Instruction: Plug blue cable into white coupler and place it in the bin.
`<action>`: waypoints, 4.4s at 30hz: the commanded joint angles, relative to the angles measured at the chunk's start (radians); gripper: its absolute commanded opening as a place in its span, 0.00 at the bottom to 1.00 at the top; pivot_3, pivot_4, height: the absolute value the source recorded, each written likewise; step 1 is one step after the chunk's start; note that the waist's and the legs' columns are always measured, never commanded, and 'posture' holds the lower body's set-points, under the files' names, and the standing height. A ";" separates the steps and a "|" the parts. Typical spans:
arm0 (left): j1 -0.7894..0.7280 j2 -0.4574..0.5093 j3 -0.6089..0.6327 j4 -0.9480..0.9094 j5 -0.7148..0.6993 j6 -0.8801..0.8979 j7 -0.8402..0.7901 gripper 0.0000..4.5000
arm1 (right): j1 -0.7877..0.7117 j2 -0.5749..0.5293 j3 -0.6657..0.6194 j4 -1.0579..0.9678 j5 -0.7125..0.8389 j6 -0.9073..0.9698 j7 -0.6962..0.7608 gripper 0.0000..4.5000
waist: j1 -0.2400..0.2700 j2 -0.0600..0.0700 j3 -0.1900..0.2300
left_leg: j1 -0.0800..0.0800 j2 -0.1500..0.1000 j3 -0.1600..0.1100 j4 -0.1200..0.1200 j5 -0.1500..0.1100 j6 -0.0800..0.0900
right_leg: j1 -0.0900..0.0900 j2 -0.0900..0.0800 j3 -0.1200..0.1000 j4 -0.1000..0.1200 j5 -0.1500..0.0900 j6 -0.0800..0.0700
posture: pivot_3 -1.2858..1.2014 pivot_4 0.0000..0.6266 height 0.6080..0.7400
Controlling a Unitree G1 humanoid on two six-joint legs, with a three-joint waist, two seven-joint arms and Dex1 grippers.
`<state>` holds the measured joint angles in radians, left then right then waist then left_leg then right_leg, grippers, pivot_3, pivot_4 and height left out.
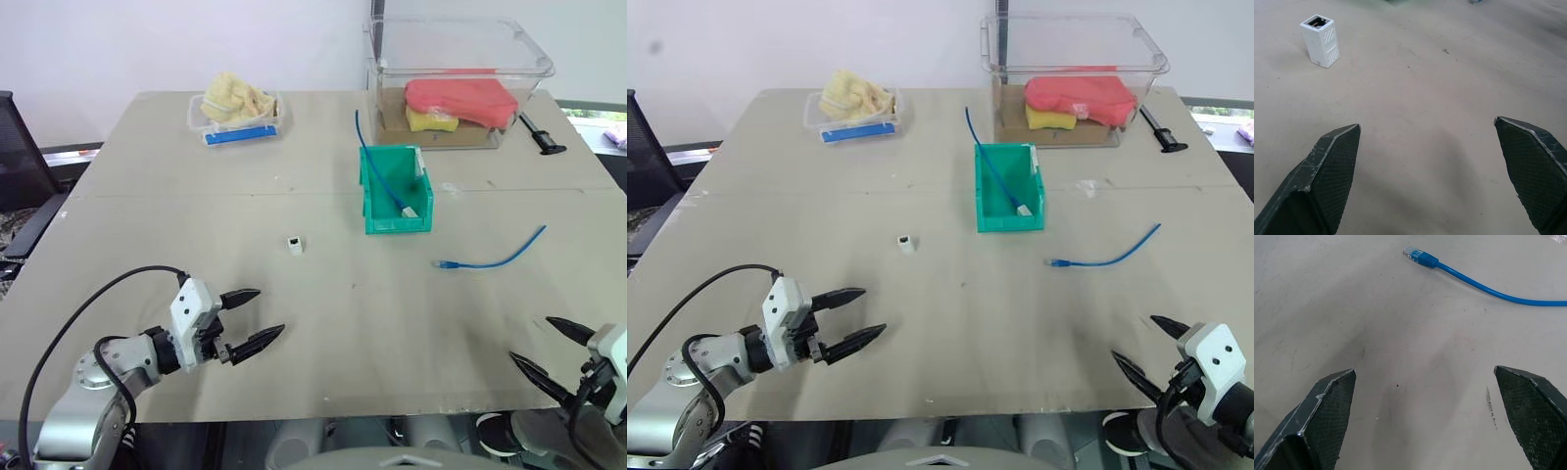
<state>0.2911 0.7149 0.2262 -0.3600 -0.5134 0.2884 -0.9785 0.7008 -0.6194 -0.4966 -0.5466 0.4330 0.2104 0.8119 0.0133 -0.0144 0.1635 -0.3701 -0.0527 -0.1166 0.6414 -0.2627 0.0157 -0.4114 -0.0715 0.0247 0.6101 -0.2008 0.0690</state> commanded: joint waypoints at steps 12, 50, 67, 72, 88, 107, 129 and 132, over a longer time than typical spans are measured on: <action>-0.160 0.029 -0.085 -0.200 -0.127 0.099 -0.050 1.00 | -0.569 -0.406 0.215 -0.048 0.143 0.503 -0.018 1.00 | -0.001 0.000 0.001 | -0.002 0.001 0.006 0.002 0.000 0.000 | 0.000 0.001 -0.004 -0.001 0.004 -0.006 | 0.52 0.24 1.00; -0.352 0.010 -0.318 -0.039 0.110 0.059 -0.048 1.00 | -1.241 -0.111 0.949 0.394 -0.351 0.203 0.314 0.73 | 0.001 0.000 0.003 | -0.010 0.000 0.005 0.009 0.002 -0.005 | -0.005 0.000 -0.008 -0.001 0.010 -0.003 | 0.52 0.24 1.00; -0.705 -0.109 -0.575 0.295 0.336 0.015 -0.098 1.00 | -0.296 -0.020 0.270 -0.232 -0.050 0.014 0.095 0.99 | -0.004 0.001 0.002 | -0.008 0.001 0.006 0.010 0.000 -0.001 | -0.004 0.002 -0.007 0.002 0.010 -0.003 | 0.52 0.24 1.00; -0.769 -0.154 -0.611 0.411 0.386 -0.044 -0.121 1.00 | -0.149 0.029 0.251 -0.301 -0.099 -0.007 0.016 0.99 | -0.004 0.000 0.001 | -0.006 0.001 0.006 0.012 0.000 -0.001 | -0.002 0.002 -0.006 0.004 0.008 0.001 | 0.52 0.24 1.00; -0.802 -0.215 -0.613 0.524 0.398 -0.197 -0.216 0.02 | -0.146 0.061 0.285 -0.380 -0.083 0.124 -0.159 1.00 | 0.000 -0.002 -0.001 | -0.005 0.000 0.007 0.012 0.000 -0.001 | -0.002 0.001 -0.005 0.006 0.009 -0.001 | 0.52 0.24 1.00; -0.743 -0.291 -0.445 0.423 0.412 -0.656 -0.020 0.00 | -0.694 0.439 0.340 -0.190 0.823 0.632 -0.936 0.69 | -0.013 -0.002 -0.002 | -0.006 -0.002 0.001 0.011 0.000 0.000 | -0.005 0.001 -0.004 0.008 0.010 -0.002 | 0.52 0.24 1.00; -0.743 -0.286 -0.477 0.428 0.417 -0.692 -0.023 0.00 | -0.781 0.404 0.434 -0.121 0.894 0.567 -1.012 0.31 | -0.028 -0.001 -0.002 | -0.006 -0.003 0.001 0.011 0.000 0.000 | -0.005 0.001 -0.004 0.011 0.010 -0.002 | 0.52 0.24 1.00; -0.746 -0.286 -0.478 0.431 0.415 -0.698 -0.025 0.00 | -0.781 0.398 0.441 -0.120 0.899 0.567 -1.013 0.01 | -0.028 -0.001 -0.002 | -0.006 -0.003 0.000 0.011 0.000 0.000 | -0.005 0.001 -0.004 0.011 0.010 -0.002 | 0.52 0.24 1.00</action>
<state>-0.4472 0.4292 -0.2475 0.0913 -0.0982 -0.3823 -1.0067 -0.0671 -0.2158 -0.0559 -0.6476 1.3078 0.7919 -0.2041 -0.0147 -0.0158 0.1614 -0.3757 -0.0555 -0.1162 0.6529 -0.2631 0.0154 -0.4167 -0.0703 0.0210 0.6211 -0.1907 0.0666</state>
